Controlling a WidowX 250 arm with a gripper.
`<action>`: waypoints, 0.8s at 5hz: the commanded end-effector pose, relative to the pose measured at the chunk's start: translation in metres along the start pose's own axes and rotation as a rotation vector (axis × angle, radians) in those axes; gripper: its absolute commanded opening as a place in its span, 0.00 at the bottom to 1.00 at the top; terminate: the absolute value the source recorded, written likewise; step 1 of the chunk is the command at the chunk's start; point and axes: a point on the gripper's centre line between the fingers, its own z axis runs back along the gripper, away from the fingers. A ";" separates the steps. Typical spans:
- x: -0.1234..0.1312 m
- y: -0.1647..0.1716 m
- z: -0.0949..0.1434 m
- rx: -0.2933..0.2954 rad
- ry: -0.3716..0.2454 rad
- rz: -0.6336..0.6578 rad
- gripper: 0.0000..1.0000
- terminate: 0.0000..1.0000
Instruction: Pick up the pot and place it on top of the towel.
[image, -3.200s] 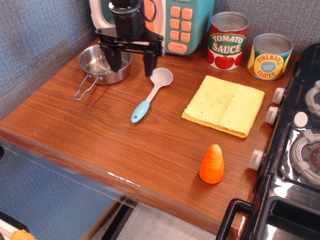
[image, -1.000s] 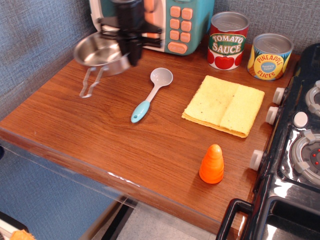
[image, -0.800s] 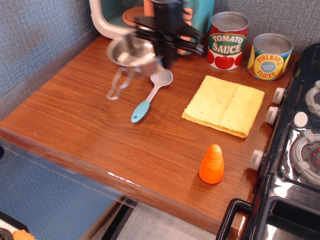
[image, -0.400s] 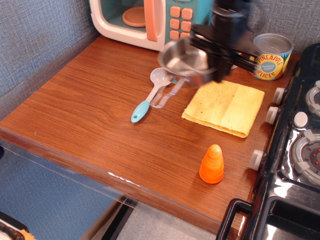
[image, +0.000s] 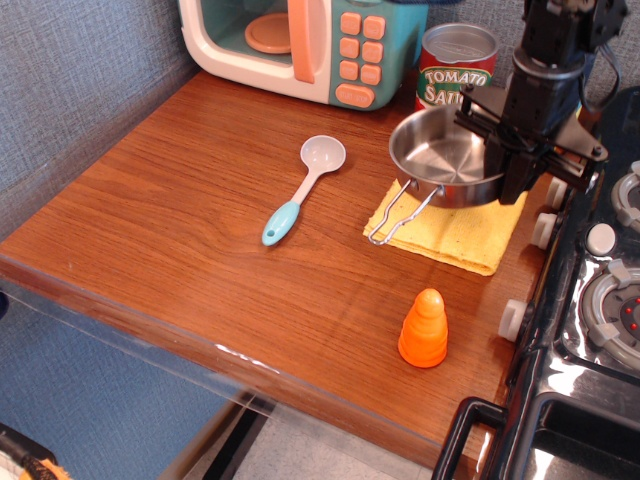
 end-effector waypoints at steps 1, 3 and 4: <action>-0.008 0.024 -0.007 0.002 0.017 0.070 0.00 0.00; -0.009 0.022 -0.008 -0.040 0.003 0.082 1.00 0.00; -0.007 0.020 0.000 -0.037 -0.021 0.063 0.00 0.00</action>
